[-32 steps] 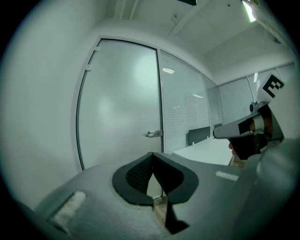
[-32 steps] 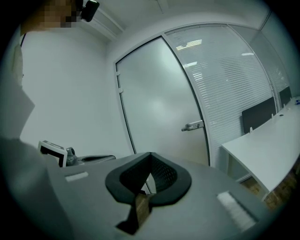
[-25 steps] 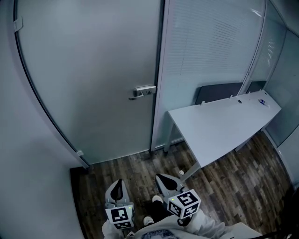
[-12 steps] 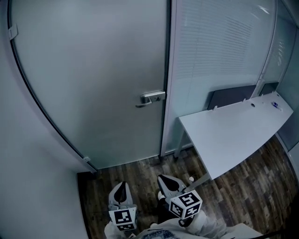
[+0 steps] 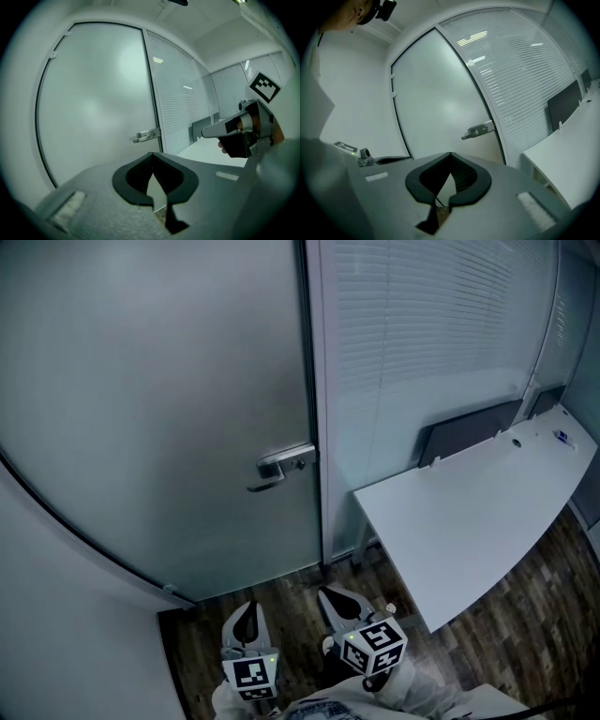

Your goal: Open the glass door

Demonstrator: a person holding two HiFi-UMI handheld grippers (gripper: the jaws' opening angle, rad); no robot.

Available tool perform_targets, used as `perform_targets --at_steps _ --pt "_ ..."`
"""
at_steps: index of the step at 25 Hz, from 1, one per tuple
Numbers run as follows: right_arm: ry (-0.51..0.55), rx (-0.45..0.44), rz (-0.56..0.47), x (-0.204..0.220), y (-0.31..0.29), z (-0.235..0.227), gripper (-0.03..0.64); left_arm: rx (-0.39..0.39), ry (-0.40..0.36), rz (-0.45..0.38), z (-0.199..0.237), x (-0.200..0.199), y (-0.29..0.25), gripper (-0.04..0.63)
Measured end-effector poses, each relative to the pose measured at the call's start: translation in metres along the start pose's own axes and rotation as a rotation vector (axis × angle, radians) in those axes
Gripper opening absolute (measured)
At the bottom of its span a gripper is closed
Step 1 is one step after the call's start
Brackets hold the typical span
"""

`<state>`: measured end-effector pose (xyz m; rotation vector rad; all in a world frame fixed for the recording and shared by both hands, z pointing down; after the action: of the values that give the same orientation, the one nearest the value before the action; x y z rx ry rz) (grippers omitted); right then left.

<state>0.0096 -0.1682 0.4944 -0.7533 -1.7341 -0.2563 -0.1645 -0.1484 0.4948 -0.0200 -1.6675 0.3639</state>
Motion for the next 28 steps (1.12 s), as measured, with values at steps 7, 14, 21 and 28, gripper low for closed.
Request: perform_targets --at_steps 7,14,21,28 --pt "-0.022 0.005 -0.009 -0.03 -0.038 -0.058 0.005 -0.007 -0.018 0.014 -0.004 -0.023 -0.074 0.005" --pt "-0.038 0.015 -0.007 -0.045 -0.07 -0.098 0.005 -0.066 -0.061 0.003 0.007 -0.037 -0.121 0.005" --pt "-0.057 0.028 0.03 -0.04 -0.099 -0.103 0.005 -0.075 -0.093 0.014 0.033 -0.034 -0.148 0.005" --pt "-0.039 0.061 0.026 -0.051 -0.112 -0.1 0.005 -0.011 -0.189 0.042 0.049 -0.033 -0.176 0.129"
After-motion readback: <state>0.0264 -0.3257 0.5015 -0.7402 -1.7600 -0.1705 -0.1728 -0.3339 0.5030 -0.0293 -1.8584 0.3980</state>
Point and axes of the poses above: the fingertips, and each gripper's own axes: y backward along the fingers, z to its left, x out of its underside, the point moved 4 cm from there along y, backward along the fingers, and after that the axes turned 4 degrees about y, right-handed, at the moved point
